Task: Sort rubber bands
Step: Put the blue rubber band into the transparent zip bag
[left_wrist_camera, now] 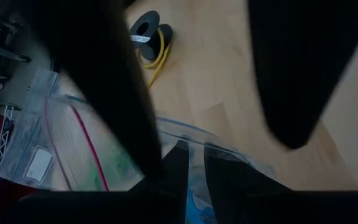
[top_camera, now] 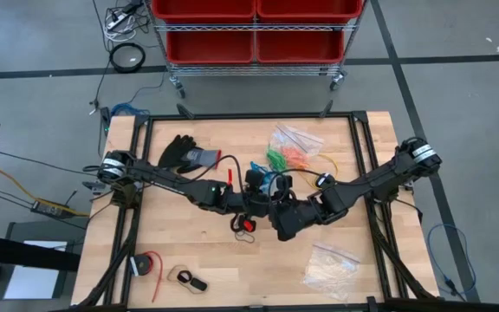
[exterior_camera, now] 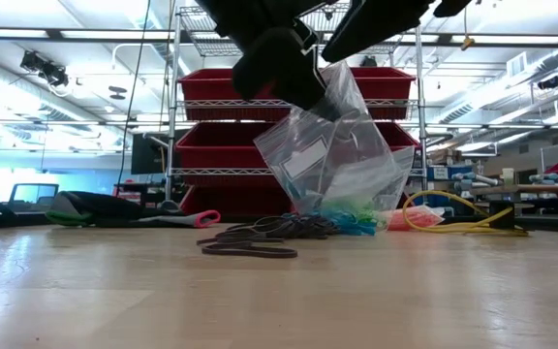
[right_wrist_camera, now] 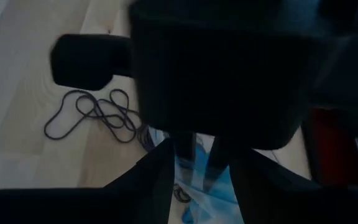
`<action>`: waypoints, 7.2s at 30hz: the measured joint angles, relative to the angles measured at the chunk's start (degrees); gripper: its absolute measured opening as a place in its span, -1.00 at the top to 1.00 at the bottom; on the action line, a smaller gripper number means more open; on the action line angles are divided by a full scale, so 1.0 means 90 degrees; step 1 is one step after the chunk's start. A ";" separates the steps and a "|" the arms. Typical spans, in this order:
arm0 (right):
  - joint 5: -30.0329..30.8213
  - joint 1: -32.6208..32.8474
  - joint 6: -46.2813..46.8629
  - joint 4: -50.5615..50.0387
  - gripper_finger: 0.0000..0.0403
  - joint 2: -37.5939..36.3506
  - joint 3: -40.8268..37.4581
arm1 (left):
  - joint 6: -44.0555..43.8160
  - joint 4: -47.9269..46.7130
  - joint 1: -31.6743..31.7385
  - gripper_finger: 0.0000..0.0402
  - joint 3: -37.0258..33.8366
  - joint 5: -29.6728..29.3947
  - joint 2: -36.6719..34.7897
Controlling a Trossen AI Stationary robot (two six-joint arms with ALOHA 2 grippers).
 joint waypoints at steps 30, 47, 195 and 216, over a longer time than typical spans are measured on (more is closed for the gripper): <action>-0.1295 -0.0317 0.1132 -0.1179 0.40 -0.0029 0.0000 | 0.0107 -0.0229 0.0013 0.70 0.0000 -0.0605 0.0000; -0.1905 -0.0315 0.1053 -0.1827 0.42 -0.0087 0.0000 | 0.0256 -0.0162 0.0173 0.70 0.0000 -0.0902 0.0000; -0.3411 -0.0108 0.1550 -0.2532 0.39 0.0226 0.1035 | -0.0328 -0.2384 -0.0464 0.99 0.1008 0.1487 0.0015; -0.3140 -0.0108 0.1196 -0.2678 0.99 0.0240 0.1035 | -0.0373 -0.2213 -0.0464 0.97 0.1008 0.1324 0.0012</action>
